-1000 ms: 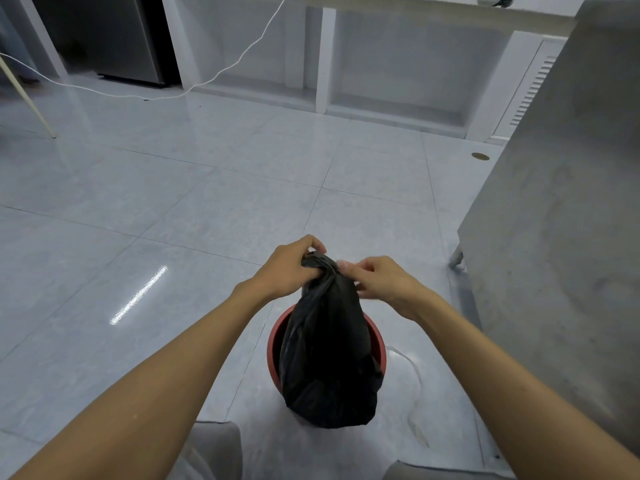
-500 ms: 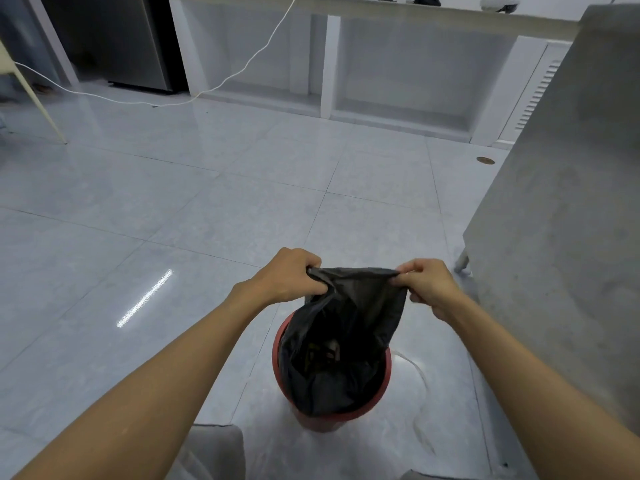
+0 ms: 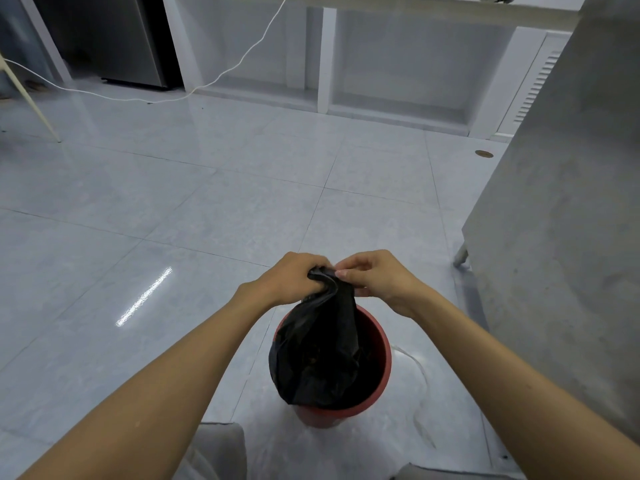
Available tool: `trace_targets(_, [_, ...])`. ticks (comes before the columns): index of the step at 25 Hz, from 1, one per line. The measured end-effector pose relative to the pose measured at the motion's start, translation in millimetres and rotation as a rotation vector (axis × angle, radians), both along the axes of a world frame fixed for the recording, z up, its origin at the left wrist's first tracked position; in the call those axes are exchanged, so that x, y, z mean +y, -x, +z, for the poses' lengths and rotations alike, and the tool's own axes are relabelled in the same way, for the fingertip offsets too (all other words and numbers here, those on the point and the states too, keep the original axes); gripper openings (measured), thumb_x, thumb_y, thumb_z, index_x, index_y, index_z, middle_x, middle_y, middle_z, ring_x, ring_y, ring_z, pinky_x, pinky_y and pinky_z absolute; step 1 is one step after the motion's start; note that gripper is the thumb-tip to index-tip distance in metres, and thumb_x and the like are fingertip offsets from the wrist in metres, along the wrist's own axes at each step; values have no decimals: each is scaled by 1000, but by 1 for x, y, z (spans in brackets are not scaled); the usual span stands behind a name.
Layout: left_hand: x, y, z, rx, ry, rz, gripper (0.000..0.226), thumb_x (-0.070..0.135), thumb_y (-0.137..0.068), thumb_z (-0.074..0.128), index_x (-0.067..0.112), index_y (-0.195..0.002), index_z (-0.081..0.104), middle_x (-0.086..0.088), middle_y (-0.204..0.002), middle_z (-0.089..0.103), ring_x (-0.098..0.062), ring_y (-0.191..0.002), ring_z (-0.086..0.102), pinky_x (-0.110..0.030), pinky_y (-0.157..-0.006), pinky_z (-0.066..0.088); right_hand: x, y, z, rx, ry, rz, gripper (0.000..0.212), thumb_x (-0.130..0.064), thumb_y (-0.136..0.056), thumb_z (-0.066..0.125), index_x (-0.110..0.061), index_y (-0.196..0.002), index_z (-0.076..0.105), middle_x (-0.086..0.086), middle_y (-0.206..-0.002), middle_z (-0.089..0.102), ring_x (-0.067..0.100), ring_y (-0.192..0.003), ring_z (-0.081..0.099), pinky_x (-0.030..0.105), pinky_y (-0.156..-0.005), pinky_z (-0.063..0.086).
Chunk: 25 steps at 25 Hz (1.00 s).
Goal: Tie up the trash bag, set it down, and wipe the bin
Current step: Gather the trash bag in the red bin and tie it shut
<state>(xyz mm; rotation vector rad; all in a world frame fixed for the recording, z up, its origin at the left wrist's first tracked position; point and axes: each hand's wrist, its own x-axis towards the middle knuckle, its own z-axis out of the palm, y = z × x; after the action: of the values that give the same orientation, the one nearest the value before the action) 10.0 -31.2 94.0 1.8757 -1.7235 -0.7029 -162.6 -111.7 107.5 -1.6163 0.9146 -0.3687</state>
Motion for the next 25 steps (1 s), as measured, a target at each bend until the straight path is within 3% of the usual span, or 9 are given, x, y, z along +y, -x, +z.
trace_targets(3, [1,-2,-2,-65,4,66,10,14,-83,59,14,-84,69,2,-85,64,-23,-84,65,-31,-72,50,6,20,-9,270,-55,131,32,-40,-81,81,-14,-94,70,-4,-88,69,10,-83,66,22,-69,56])
trace_targets(7, [1,3,-2,-116,28,138,8,17,-83,61,17,-76,65,-11,-136,53,-28,-132,46,-33,-97,43,30,27,-38,348,-291,339,39,-26,-81,83,-23,-117,67,-4,-116,72,15,-115,63,38,-100,51])
trace_targets(9, [3,2,-1,-92,16,158,13,17,-81,60,18,-68,60,-8,-105,67,-28,-105,61,-27,-74,47,22,37,-41,308,-405,424,43,-18,-84,81,-18,-123,64,-2,-117,73,18,-116,65,40,-100,52])
trace_targets(11, [5,-3,1,-62,-7,186,18,19,-80,61,19,-63,55,-3,-75,62,-20,-71,56,-24,-56,37,-1,57,-33,278,-449,424,36,-16,-83,81,-12,-115,64,3,-101,75,19,-101,70,38,-90,59])
trace_targets(14, [11,-9,4,-56,-45,114,24,18,-78,64,17,-58,49,3,-59,50,-11,-54,41,-22,-51,30,-32,77,-19,211,-283,23,18,-12,-79,84,-13,-92,71,4,-84,72,15,-73,67,28,-67,59])
trace_targets(17, [12,-3,5,-30,-20,32,17,18,-75,68,14,-69,52,4,-63,51,-9,-54,41,-22,-52,31,-34,52,-17,125,49,-411,20,-4,-69,88,-14,-66,71,4,-67,69,17,-65,63,23,-54,51])
trace_targets(19, [8,0,5,44,27,47,28,18,-75,70,17,-100,57,6,-95,61,-9,-65,52,-23,-63,42,-21,25,-18,118,217,-380,20,-7,-68,89,-18,-63,73,1,-65,72,15,-65,66,24,-57,52])
trace_targets(22, [5,4,1,97,-14,-26,75,19,-82,69,26,-147,32,16,-127,49,-1,-75,61,-20,-77,47,5,0,-14,-8,137,-123,17,-3,-76,83,-19,-75,76,5,-78,77,19,-79,74,28,-76,60])
trace_targets(25, [3,3,-5,104,-70,-33,48,17,-87,65,25,-132,52,7,-108,65,-10,-86,62,-19,-76,46,14,2,-8,-189,-61,-231,13,-1,-83,78,-6,-90,68,16,-93,73,23,-85,74,28,-77,61])
